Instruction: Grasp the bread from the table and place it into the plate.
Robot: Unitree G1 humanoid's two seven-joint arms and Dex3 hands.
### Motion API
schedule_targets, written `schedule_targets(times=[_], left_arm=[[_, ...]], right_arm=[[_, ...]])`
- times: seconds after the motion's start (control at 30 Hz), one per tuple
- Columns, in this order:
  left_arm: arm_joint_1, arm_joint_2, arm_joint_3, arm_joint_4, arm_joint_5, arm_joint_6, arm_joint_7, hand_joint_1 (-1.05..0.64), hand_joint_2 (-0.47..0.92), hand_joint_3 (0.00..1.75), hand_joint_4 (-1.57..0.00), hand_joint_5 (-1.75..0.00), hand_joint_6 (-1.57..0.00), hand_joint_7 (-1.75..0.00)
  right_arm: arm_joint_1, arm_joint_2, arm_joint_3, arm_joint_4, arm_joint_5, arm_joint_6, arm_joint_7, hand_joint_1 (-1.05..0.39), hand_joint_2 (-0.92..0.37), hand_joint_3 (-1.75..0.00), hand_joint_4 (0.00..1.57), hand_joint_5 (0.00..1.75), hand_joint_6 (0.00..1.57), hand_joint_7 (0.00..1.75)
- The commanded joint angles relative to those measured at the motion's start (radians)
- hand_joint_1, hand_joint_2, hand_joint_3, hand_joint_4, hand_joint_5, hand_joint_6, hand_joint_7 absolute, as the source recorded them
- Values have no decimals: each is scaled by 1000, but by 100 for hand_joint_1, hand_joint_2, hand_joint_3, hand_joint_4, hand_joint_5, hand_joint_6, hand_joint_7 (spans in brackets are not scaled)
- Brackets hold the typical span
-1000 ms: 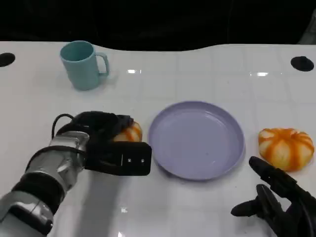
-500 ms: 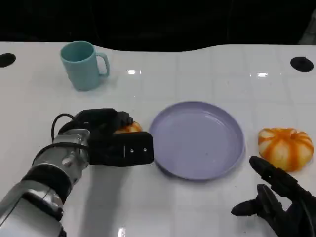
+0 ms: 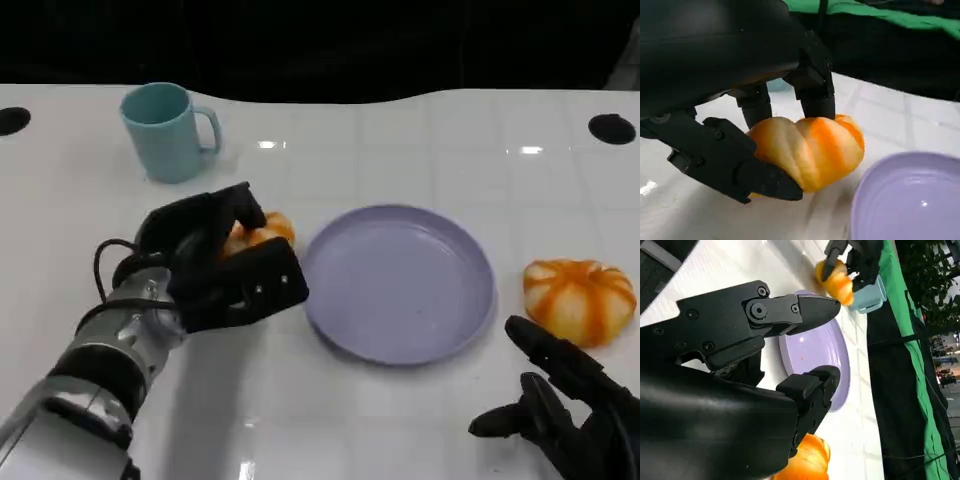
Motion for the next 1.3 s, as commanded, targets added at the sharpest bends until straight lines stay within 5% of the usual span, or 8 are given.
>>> schedule_targets(times=[0.03,0.17,0.23,0.83,1.03,1.1,1.3], left_arm=[[14,11,10,2,-14,-12,16,-20,71,83,-80,-175,-61,-175],[-31,-37,138,-112,-167,-45,-36,-10,46,128,-87,-175,-70,-175],[-36,-41,132,-142,-164,-46,-43,-9,43,134,-88,-175,-71,-175],[-75,-74,14,-173,-33,-190,-6,-10,39,133,-88,-175,-68,-175],[-134,-99,-88,-104,57,-244,-36,-14,52,118,-92,-175,-70,-175],[-161,-114,-123,-71,87,-224,-72,-20,62,101,-91,-175,-70,-175],[-180,-129,-164,-32,128,-230,-39,-21,66,93,-93,-175,-72,-175]], right_arm=[[4,-15,-9,1,8,-7,2,-75,-92,-33,80,101,111,11],[-4,-16,-11,13,-1,-10,-5,-76,-92,-33,81,102,111,11],[-6,-15,-11,16,-3,-13,-6,-76,-92,-33,81,102,111,12],[-9,-12,-7,21,-2,-13,-3,-76,-92,-34,81,104,111,13],[-8,-10,-8,20,8,-13,4,-76,-92,-33,81,105,111,13],[-7,-8,-9,16,18,-5,6,-76,-92,-33,81,105,111,13],[-3,-7,-5,11,19,-3,3,-76,-92,-32,82,104,111,14]])
